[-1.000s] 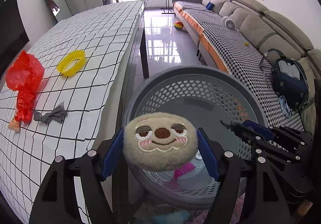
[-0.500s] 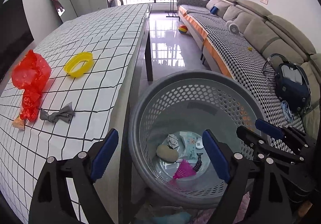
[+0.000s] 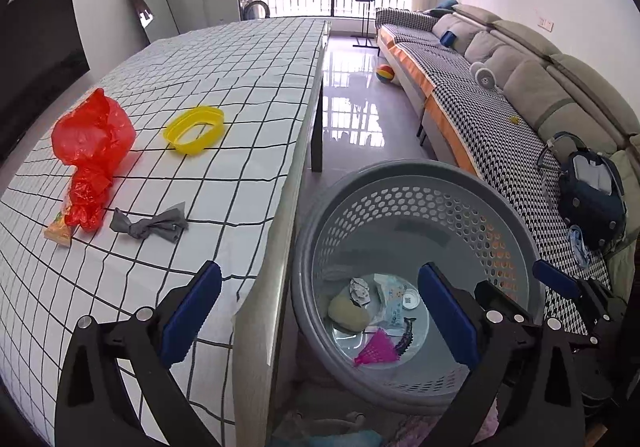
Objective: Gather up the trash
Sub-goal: 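Move both tools back over the table toward the grey cloth bow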
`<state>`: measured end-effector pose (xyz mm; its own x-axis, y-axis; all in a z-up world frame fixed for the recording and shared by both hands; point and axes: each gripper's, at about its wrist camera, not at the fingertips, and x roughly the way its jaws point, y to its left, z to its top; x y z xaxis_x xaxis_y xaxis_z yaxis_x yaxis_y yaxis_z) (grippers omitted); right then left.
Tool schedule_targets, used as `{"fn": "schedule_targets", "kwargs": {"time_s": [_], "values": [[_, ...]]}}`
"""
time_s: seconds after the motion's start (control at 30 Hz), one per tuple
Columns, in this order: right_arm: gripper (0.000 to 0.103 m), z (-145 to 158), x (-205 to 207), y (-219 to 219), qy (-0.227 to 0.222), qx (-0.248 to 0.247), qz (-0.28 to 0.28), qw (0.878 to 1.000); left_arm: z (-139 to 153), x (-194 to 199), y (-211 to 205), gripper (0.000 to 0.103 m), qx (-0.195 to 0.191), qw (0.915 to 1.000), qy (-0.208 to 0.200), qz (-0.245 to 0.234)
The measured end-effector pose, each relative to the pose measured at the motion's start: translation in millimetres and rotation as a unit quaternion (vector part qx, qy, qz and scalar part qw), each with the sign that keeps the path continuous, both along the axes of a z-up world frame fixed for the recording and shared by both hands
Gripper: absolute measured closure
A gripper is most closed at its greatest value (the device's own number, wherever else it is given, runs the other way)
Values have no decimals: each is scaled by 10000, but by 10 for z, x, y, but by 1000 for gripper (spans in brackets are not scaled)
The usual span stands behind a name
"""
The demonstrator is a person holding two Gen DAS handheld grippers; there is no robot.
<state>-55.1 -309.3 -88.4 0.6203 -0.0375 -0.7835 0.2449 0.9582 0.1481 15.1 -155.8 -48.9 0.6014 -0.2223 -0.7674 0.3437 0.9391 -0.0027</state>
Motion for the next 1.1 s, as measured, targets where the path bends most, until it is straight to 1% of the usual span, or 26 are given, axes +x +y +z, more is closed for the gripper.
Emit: {"fn": "schedule_targets", "kwargs": {"time_s": [0.2,0.37,0.5,0.63,0.8,0.93,1.03,1.1], "values": [[19,49,34,126,-127,251,90,9996,126,-7,244,6,-129,9995,-162,249],[18,177,88,378,-348,-118,182,9992,206,13,525,6,-200,9979,-279,542],[17,290,184,602,-514,-260,490,9971,271,35,792,6,-190,9956,-410,825],[16,398,311,852,-633,-190,889,9938,330,67,1085,6,-195,9924,-504,1104],[16,529,554,1272,-778,-248,1402,9867,370,118,1462,6,-140,9876,-584,1450],[16,563,749,1587,-722,-184,1827,9803,369,151,1765,6,-85,9826,-631,1746],[16,541,909,1804,-539,-94,2160,9749,331,169,1981,6,-41,9792,-616,1934],[16,525,997,1951,-449,-162,2308,9718,295,183,2115,6,-3,9769,-582,2055]]}}
